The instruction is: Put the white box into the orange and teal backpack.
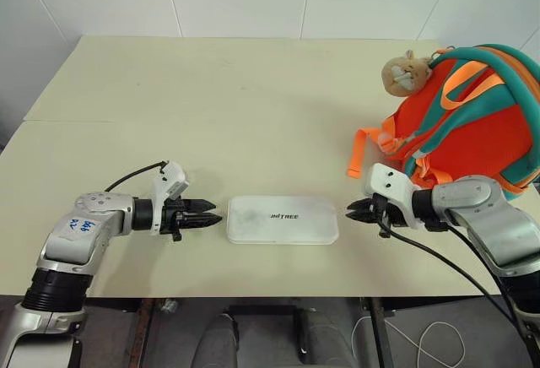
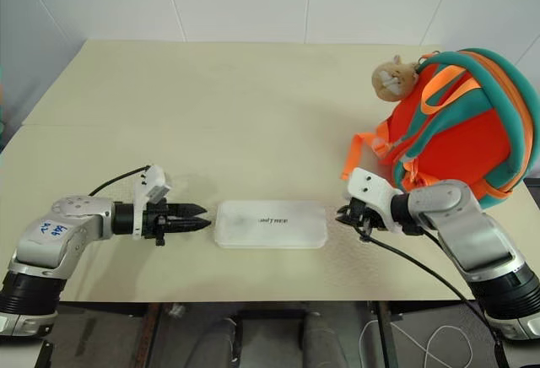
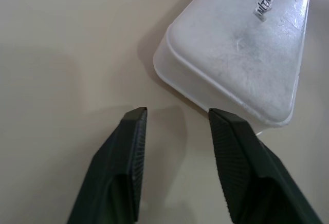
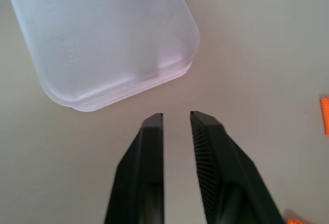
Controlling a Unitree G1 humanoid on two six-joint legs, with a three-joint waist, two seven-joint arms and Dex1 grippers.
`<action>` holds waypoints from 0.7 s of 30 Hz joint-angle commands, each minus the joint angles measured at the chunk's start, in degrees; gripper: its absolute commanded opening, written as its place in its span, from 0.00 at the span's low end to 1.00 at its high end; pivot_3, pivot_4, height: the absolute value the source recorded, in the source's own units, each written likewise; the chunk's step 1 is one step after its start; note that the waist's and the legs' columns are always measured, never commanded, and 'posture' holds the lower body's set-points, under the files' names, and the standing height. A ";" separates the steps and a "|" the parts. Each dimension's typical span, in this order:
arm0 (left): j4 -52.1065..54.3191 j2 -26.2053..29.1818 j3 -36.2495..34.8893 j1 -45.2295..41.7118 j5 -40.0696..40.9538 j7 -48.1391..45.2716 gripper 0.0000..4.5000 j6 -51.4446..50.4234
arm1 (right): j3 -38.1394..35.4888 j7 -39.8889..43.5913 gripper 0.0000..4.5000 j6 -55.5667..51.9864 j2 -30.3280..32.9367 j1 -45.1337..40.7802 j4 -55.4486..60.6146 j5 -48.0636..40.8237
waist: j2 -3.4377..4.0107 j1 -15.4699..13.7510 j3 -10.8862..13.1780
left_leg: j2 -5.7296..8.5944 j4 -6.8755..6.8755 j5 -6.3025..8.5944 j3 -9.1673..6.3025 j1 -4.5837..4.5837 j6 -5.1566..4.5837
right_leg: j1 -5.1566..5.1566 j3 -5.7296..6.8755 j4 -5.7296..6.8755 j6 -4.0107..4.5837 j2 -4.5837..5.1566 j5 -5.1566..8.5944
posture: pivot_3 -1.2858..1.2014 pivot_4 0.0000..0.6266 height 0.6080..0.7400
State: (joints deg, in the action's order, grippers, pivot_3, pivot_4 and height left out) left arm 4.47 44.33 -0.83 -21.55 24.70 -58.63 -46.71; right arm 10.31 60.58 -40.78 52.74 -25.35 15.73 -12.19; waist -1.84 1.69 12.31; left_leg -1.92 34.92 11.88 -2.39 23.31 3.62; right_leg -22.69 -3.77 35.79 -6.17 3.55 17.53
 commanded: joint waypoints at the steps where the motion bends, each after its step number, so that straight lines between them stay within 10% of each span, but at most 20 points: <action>1: 1.28 -0.41 -4.81 -3.49 5.21 1.58 0.75 -5.54 | -2.71 -0.86 0.49 1.69 0.91 -1.08 -0.28 0.29 | -0.01 -0.02 0.01 | 0.00 0.00 0.00 0.00 0.00 0.00 | 0.00 0.00 0.00 0.00 0.00 0.00 | 0.52 0.24 1.00; 5: -0.70 -0.46 -8.10 -6.33 11.01 1.06 0.99 -12.63 | -2.99 -1.20 0.76 2.69 1.21 -0.79 -1.05 0.58 | -0.01 -0.02 0.01 | 0.00 0.00 0.00 0.00 0.00 0.00 | 0.00 0.00 0.01 -0.01 0.00 0.00 | 0.52 0.24 1.00; 8: -1.46 0.52 -9.31 -7.12 15.03 -0.30 1.00 -18.32 | -3.14 -1.47 0.99 2.99 1.25 -0.48 -1.08 0.57 | -0.01 0.08 0.01 | 0.01 0.00 0.02 0.00 0.00 0.00 | 0.00 0.00 0.01 -0.05 0.00 0.02 | 0.52 0.24 1.00; 21: -14.21 1.37 -7.12 -14.92 19.39 0.95 1.00 -37.72 | -3.16 -3.95 1.00 3.36 -0.16 0.40 -0.89 0.97 | -0.02 0.03 0.01 | 0.03 -0.03 0.05 -0.03 0.00 0.03 | -0.04 0.01 0.09 -0.12 0.00 0.06 | 0.52 0.24 1.00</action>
State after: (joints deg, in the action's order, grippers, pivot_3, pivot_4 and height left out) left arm -7.88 46.04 -6.87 -34.69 42.77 -57.60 -83.36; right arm 8.59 57.18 -38.06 52.77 -25.33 13.46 -11.21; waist -1.85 1.71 12.32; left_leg -1.89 34.88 11.93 -2.42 23.30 3.65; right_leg -22.74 -3.76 35.89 -6.29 3.54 17.60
